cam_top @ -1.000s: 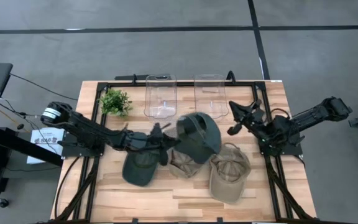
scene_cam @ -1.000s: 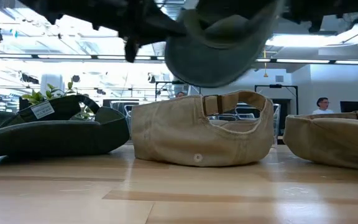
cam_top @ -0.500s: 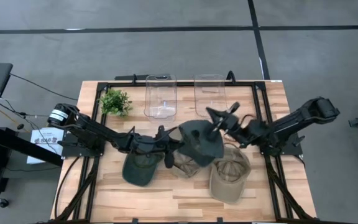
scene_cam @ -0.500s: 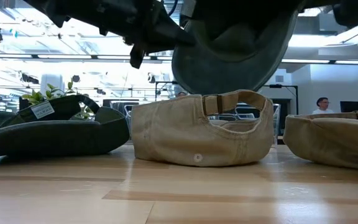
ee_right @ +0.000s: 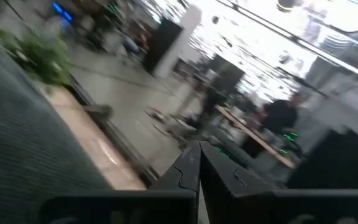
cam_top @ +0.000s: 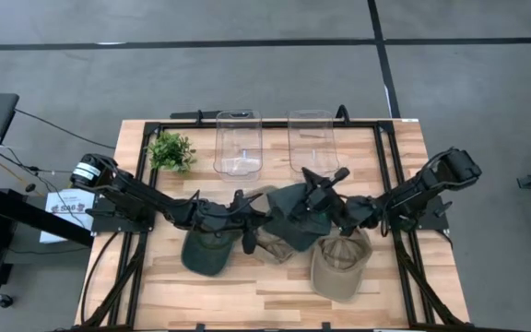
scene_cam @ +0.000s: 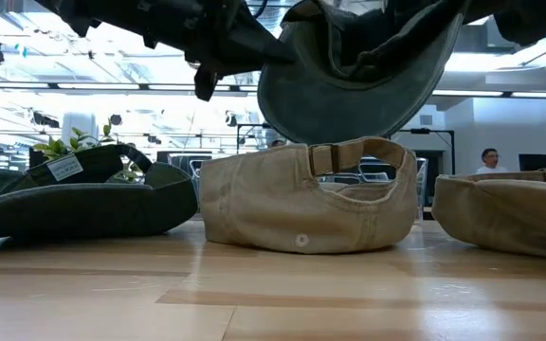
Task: Pick & Place hat
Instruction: Put the right black cap into the right transparent bin
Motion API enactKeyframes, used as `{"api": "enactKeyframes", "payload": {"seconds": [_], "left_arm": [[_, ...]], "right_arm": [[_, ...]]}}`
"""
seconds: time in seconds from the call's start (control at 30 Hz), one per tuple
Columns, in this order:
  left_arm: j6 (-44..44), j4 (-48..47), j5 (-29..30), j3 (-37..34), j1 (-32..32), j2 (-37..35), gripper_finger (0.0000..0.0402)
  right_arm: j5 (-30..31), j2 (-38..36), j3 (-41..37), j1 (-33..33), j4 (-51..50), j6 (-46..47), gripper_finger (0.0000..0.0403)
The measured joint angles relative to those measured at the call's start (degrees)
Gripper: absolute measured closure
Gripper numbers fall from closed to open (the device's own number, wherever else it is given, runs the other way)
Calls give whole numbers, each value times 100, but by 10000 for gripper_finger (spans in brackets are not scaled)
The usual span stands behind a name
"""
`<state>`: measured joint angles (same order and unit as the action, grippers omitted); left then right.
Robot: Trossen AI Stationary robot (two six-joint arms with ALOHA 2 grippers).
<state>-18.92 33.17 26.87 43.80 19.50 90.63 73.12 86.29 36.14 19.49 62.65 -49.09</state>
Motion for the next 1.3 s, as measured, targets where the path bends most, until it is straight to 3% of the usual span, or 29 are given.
{"api": "enactKeyframes", "payload": {"seconds": [0.27,0.53,0.73,1.3], "left_arm": [[67,-282,93,-5,253,-314,387],[72,-401,162,-5,233,-321,387],[70,-427,166,-5,231,-321,386],[66,-450,180,-5,229,-319,385]], "right_arm": [[414,-484,0,-11,8,-745,403],[-538,-685,0,38,-11,142,403],[-634,-709,0,37,-12,293,397],[-719,-917,205,224,-60,103,219]]}}
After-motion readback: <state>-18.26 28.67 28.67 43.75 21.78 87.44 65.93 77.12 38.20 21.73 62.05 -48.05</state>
